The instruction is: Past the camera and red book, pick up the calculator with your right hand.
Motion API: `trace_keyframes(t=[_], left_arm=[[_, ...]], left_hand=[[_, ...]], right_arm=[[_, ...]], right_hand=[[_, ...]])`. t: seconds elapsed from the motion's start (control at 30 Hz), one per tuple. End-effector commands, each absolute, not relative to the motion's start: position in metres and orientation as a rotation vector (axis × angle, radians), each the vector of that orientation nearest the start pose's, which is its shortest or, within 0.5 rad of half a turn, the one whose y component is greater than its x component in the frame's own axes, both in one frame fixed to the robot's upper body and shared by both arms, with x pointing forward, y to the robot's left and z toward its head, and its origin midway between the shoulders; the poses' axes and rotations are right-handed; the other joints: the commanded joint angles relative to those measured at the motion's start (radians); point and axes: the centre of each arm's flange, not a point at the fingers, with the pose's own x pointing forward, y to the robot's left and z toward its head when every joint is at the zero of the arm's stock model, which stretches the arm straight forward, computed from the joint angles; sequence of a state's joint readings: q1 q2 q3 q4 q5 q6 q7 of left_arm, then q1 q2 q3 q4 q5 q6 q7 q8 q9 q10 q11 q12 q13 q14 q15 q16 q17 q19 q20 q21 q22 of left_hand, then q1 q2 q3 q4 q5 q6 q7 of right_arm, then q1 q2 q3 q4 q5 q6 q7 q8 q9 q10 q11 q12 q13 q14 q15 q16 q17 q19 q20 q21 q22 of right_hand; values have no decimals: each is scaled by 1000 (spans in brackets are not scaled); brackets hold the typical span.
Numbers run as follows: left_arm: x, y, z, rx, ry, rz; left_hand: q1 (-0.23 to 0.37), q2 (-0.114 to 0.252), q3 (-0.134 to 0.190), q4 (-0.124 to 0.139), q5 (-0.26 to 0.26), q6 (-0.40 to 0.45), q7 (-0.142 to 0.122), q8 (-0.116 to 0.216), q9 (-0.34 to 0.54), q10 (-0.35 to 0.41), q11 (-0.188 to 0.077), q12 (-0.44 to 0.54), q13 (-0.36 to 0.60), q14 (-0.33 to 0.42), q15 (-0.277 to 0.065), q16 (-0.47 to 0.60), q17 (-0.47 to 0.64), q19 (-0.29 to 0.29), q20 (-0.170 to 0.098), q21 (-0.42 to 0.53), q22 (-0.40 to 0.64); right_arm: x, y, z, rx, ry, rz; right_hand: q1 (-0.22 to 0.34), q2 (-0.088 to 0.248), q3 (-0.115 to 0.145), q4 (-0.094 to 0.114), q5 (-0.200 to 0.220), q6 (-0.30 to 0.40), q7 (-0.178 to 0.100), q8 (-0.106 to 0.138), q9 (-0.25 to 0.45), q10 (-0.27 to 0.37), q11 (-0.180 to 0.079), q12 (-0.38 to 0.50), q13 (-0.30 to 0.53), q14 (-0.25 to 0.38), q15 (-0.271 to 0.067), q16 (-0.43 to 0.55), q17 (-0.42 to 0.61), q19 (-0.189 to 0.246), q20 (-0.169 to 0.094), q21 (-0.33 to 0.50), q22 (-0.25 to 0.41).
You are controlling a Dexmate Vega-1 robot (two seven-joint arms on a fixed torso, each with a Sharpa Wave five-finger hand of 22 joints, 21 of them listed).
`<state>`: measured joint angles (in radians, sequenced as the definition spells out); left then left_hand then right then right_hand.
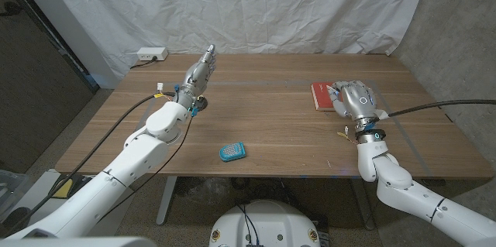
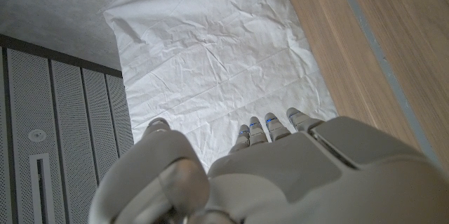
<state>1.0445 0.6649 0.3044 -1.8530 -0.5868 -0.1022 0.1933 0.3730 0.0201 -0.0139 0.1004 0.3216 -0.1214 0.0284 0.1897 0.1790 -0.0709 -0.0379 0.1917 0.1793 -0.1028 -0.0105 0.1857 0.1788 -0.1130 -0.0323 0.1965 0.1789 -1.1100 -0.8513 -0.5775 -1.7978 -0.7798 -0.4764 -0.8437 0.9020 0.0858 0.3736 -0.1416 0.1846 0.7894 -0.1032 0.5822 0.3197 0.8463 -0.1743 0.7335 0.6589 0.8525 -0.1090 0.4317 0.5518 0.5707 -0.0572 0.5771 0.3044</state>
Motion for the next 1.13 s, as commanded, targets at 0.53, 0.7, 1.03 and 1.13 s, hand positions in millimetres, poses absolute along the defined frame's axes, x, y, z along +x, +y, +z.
trace_keyframes(t=[0.53,0.7,1.03,1.13], left_arm=[[558,256,17,44,-688,-229],[559,254,16,29,-705,-248],[569,248,17,33,-684,-255],[574,246,19,35,-684,-266]], left_hand=[[0,12,-10,1,-2,-5,-3,3,5,-8,-2,6,4,-13,1,1,4,-10,-28,7,5],[0,12,-10,1,-2,-5,-3,3,5,-9,-1,6,4,-13,0,1,4,-10,-28,7,5],[1,13,-12,1,-2,-4,-3,4,5,-9,-1,6,4,-13,0,1,4,-10,-28,7,5],[1,13,-12,1,-2,-4,-3,4,5,-9,0,6,4,-12,1,1,4,-10,-28,8,5]], right_arm=[[509,-281,-47,-1335,-908,-768],[503,-279,-44,-1344,-910,-763],[504,-280,-40,-1336,-910,-763],[506,-280,-38,-1346,-911,-757]], right_hand=[[82,65,0,6,7,74,-65,9,26,25,-13,-4,5,17,-127,-10,9,6,-121,21,6],[82,65,0,7,7,74,-64,8,24,26,-11,-5,5,20,-127,-11,10,6,-121,25,7],[84,64,-1,7,7,74,-62,9,25,28,-13,-7,5,24,-127,-14,13,6,-120,33,8],[85,64,-1,7,7,74,-61,9,25,28,-13,-7,7,25,-127,-14,14,6,-119,35,8]])
